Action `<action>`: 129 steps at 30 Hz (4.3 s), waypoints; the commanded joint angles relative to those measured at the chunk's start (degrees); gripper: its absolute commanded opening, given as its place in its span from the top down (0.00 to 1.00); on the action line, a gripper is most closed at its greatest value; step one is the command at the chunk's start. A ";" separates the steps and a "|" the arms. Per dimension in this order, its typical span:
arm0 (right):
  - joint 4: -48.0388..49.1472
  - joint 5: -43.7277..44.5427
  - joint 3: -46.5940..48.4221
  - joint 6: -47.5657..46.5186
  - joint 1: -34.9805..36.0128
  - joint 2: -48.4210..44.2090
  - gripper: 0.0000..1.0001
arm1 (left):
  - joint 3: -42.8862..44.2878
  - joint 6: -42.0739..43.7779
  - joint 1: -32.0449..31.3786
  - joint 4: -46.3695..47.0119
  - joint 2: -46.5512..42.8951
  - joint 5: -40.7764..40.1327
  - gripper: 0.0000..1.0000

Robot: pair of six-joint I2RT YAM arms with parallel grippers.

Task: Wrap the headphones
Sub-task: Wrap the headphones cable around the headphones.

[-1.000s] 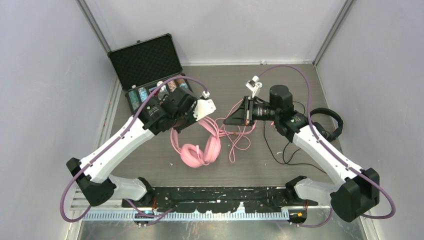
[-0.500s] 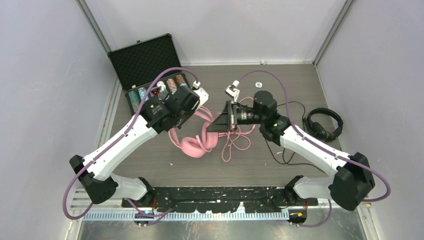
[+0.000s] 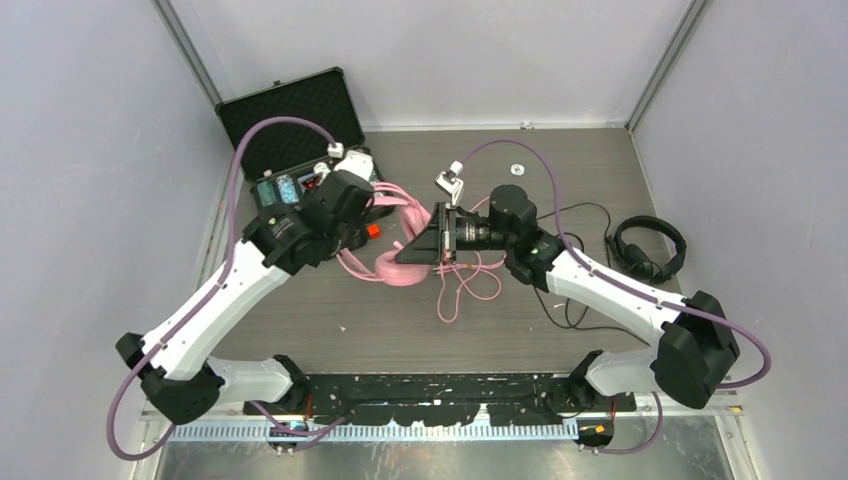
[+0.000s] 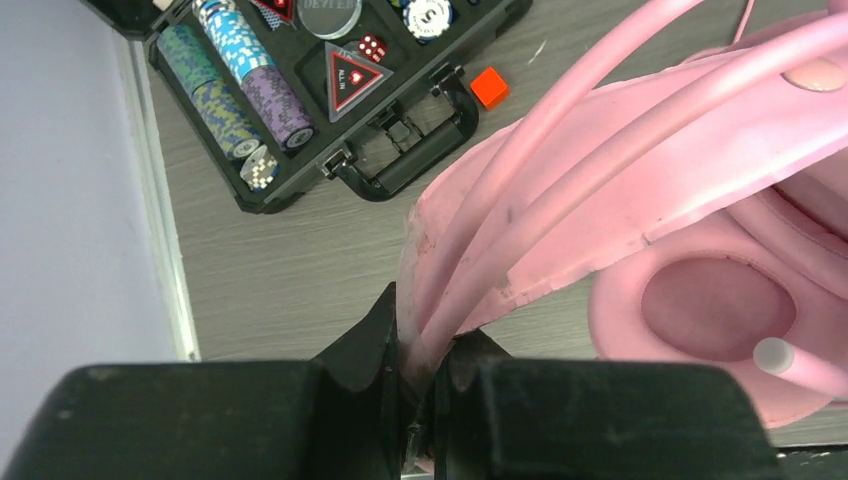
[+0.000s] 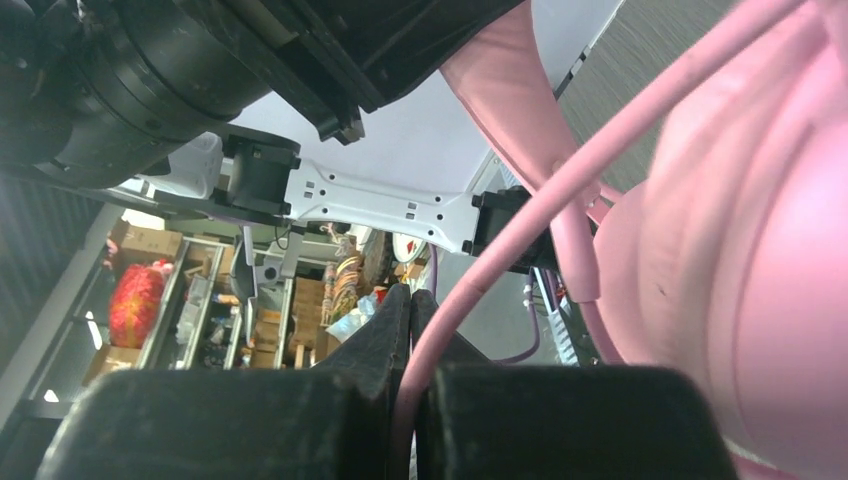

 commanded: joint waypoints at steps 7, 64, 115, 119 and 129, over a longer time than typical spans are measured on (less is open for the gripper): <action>-3.91 8.96 4.19 -9.03 3.92 -1.87 0.88 | -2.79 -16.83 1.71 9.26 -7.51 -2.89 1.00; 40.58 33.90 -26.78 -35.88 13.66 2.09 0.77 | -7.83 -39.73 5.94 24.02 -19.88 9.53 1.00; 60.05 35.48 -32.03 -35.85 11.68 16.73 0.83 | 5.68 -35.43 5.93 19.10 -18.18 30.20 1.00; 60.11 34.59 -32.44 -34.68 8.66 14.68 0.95 | 4.57 -33.02 5.90 18.63 -18.63 37.49 1.00; 54.17 26.56 -32.65 -25.79 -3.10 3.38 1.00 | 6.80 -20.68 6.15 15.16 -12.23 63.84 1.00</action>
